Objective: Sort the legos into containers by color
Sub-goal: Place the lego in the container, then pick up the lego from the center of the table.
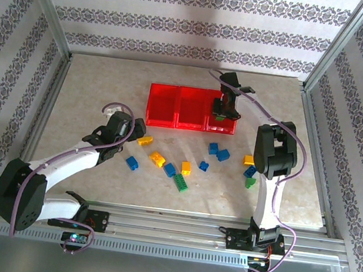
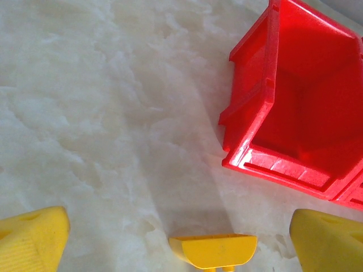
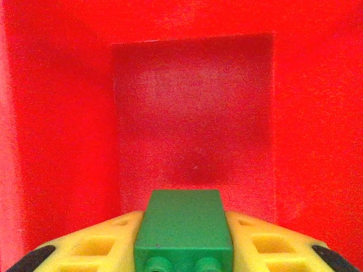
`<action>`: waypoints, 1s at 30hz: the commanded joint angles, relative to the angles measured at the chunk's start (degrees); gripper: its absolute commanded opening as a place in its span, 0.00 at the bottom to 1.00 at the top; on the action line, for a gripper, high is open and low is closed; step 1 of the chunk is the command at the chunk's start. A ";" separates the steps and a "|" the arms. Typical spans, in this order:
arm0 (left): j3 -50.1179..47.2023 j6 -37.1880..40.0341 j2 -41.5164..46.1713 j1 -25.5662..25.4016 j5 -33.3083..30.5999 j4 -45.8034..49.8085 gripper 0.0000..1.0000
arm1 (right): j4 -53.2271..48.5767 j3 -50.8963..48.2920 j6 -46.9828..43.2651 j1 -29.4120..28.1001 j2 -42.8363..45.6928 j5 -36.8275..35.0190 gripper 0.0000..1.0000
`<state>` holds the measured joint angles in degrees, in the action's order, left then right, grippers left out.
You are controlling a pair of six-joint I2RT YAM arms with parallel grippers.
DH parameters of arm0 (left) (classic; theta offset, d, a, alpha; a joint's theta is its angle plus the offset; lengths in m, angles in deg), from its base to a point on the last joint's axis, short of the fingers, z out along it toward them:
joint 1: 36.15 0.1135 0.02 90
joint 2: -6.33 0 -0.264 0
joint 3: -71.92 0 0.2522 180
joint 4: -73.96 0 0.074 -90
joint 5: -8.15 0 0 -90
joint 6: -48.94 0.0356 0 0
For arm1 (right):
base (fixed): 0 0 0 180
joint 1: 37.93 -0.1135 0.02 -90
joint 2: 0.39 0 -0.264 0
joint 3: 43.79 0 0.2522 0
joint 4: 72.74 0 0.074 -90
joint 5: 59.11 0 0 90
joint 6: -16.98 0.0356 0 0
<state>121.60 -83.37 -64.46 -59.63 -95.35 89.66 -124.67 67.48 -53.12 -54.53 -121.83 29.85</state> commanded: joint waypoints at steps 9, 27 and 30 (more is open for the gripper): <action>3.01 1.41 -2.33 0.90 2.16 2.18 1.00 | -1.20 0.79 -0.65 0.64 1.99 -0.40 0.48; 18.09 16.76 -17.89 -1.12 9.77 17.36 0.99 | 0.82 -15.35 2.66 -0.19 25.17 -3.09 0.98; 21.47 22.17 -20.22 -1.21 11.21 22.53 0.97 | 0.91 -19.97 3.73 -0.12 30.74 -5.29 0.98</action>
<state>140.13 -68.57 -83.43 -60.20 -86.26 104.00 -123.62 50.87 -51.06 -54.58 -95.17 27.84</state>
